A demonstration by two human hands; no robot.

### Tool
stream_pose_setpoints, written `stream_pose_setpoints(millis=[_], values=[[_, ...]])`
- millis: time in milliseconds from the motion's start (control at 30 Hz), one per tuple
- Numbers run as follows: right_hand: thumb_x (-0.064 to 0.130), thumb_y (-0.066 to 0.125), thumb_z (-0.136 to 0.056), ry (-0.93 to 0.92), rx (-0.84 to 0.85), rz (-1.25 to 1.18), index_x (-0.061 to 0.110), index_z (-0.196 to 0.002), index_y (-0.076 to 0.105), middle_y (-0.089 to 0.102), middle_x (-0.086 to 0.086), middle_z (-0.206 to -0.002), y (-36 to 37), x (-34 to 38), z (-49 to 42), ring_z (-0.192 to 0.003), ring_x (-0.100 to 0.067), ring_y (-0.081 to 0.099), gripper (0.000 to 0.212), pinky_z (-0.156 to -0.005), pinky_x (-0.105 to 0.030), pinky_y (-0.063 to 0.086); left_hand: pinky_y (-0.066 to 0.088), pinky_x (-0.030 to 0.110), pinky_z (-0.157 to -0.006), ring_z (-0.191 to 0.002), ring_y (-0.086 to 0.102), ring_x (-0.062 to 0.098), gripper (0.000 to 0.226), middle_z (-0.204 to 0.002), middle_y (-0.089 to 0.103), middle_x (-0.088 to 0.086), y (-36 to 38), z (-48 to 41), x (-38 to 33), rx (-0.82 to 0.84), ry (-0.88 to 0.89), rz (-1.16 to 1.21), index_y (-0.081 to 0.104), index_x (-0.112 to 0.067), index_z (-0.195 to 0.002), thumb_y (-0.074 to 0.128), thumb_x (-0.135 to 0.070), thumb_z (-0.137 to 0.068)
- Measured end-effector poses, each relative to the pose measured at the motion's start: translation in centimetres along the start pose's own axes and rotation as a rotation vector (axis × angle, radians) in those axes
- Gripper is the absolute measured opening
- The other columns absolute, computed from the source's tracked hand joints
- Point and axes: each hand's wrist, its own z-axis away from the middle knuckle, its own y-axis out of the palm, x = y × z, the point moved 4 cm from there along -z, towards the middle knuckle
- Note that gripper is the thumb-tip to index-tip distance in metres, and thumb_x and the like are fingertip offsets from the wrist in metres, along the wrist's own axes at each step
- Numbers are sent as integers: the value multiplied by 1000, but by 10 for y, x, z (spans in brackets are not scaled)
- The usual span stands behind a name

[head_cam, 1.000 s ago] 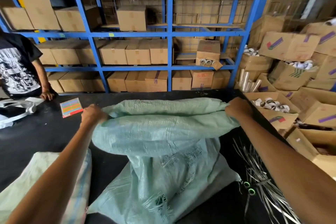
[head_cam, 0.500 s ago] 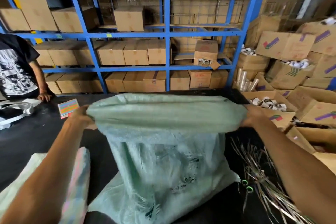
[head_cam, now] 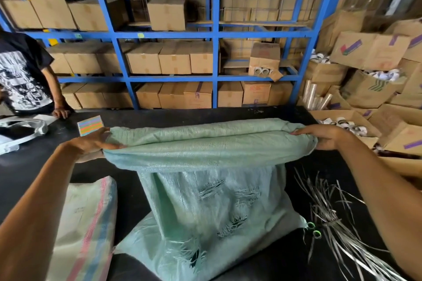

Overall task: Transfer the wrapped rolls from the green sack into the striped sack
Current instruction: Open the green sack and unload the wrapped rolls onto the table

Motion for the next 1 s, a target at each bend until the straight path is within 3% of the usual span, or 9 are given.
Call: stream_pose_setpoints(millis=[167, 267, 333, 467, 600, 667, 767, 867, 1000], values=[[28, 103, -36, -6, -113, 211, 8, -122, 66, 71, -13, -120, 4, 3, -14, -115, -28, 66, 96, -101, -42, 51, 56, 50, -84, -105, 64, 39, 57, -115, 65, 22, -2, -15, 10, -248, -85, -201, 53, 2, -128, 81, -6, -79], [18, 91, -67, -30, -328, 555, 10, -107, 70, 70, -11, -110, 16, 7, -21, -103, -27, 66, 46, -85, -35, 55, 51, 48, -99, -118, 59, 43, 90, -129, 58, 29, 13, -19, 9, -596, -84, -326, 49, 8, -136, 87, -44, -73], [28, 89, -67, 8, -523, 884, 11, -103, 73, 70, -10, -102, 28, 8, -26, -97, -29, 67, 44, -80, -35, 55, 55, 43, -90, -111, 64, 38, 112, -124, 62, 24, 32, -22, 10, -656, -121, -261, 53, 5, -133, 85, -70, -55], [18, 68, -88, 16, -926, 829, 2, -114, 68, 67, -18, -112, 63, 13, -20, -104, -35, 66, 31, -81, -40, 56, 52, 36, -92, -117, 63, 34, 71, -129, 63, 19, 70, -29, -16, -640, -101, -139, 58, 0, -131, 71, -50, -82], [14, 55, -98, 63, -806, 417, 1, -136, 54, 58, -19, -136, 90, 13, -25, -121, -34, 61, 40, -76, -34, 50, 35, 44, -105, -146, 25, 35, 63, -160, 26, 20, 95, -15, -40, -711, -240, -430, 42, -5, -147, 41, -42, -96], [19, 55, -98, 85, -665, 397, 3, -140, 50, 54, -16, -141, 101, 16, -31, -126, -31, 57, 44, -82, -30, 53, 43, 43, -99, -138, 38, 35, 58, -155, 36, 19, 99, -19, -46, -651, -269, -430, 42, -4, -147, 43, -37, -99], [15, 64, -95, 74, -709, 374, 4, -143, 44, 49, -14, -142, 105, 14, -32, -128, -28, 53, 53, -106, -34, 46, 54, 38, -81, -97, 62, 28, 37, -123, 62, 16, 121, -20, -57, -407, -173, 106, 54, 1, -134, 48, -15, -101], [9, 60, -93, -55, -667, 423, 4, -134, 52, 57, -18, -131, 95, -2, -20, -120, -33, 57, 42, -99, -38, 46, 53, 34, -80, -91, 59, 24, 26, -92, 59, 16, 117, -4, -50, -340, -176, 560, 56, -2, -83, 44, -12, -104], [16, 53, -101, 5, -460, -100, 3, -116, 65, 75, -12, -79, 37, -33, 4, -84, -32, 69, 23, -71, -38, 56, 48, 48, -90, -102, 65, 34, 40, -99, 75, 14, 56, 1, -2, -313, -280, 648, 68, -11, -109, 35, -33, -105]])
